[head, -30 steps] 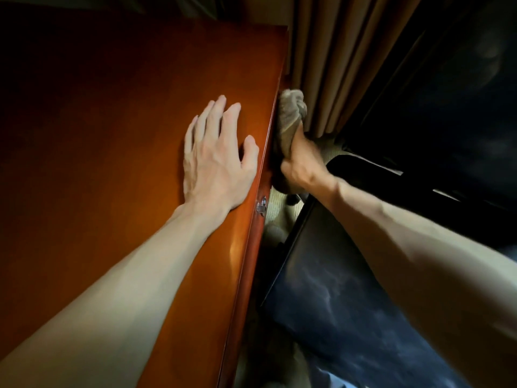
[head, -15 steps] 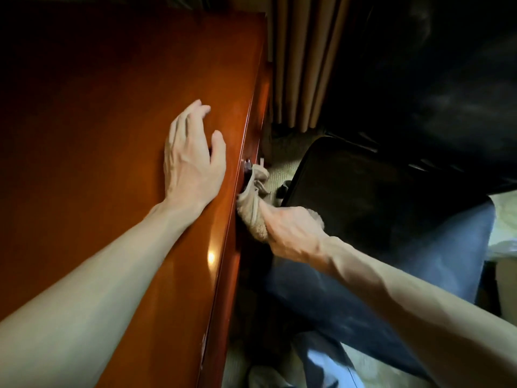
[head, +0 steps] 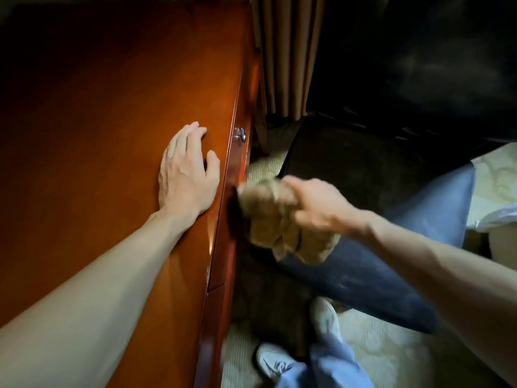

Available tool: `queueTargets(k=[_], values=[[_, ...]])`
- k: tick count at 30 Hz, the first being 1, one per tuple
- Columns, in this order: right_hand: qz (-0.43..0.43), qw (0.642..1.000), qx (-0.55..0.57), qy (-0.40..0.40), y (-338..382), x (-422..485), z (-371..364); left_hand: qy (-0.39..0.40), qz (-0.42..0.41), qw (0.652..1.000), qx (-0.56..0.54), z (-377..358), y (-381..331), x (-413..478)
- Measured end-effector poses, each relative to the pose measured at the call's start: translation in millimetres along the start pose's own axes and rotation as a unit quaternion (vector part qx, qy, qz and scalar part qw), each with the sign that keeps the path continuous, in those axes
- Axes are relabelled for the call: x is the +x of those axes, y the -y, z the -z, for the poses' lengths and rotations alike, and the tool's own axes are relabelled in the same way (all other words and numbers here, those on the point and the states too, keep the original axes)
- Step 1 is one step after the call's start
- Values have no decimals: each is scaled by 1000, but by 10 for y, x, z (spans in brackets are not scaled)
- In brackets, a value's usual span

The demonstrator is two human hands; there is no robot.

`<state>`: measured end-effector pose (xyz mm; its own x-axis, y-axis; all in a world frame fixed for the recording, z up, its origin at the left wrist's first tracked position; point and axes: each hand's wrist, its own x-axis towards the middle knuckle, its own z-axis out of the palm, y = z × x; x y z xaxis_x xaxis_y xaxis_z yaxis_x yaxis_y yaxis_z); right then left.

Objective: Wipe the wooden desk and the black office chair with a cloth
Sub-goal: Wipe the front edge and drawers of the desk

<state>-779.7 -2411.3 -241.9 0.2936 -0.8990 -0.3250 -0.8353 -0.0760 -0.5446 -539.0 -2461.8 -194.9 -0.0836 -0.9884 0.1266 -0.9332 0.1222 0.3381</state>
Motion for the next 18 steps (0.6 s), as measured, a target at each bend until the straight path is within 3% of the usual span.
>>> queueTargets(k=[3, 6, 11, 13, 15, 18], values=[[-161, 971, 137, -109, -226, 352, 158, 0, -1, 1000, 10, -34, 18, 33], [-205, 943, 229, -125, -167, 788, 217, -1, -1, 1000, 17, -49, 47, 50], [-122, 974, 188, -26, 368, 1005, -182, -1, 3, 1000, 24, -63, 35, 69], [-96, 982, 159, -30, 530, 826, -520, -5, 0, 1000, 26, -61, 35, 59], [-64, 995, 55, -47, 575, 513, -807, -8, -3, 1000, 27, -64, 31, 66], [69, 987, -124, -76, 555, -60, -1108, -13, 3, 1000, 22, -64, 26, 56]])
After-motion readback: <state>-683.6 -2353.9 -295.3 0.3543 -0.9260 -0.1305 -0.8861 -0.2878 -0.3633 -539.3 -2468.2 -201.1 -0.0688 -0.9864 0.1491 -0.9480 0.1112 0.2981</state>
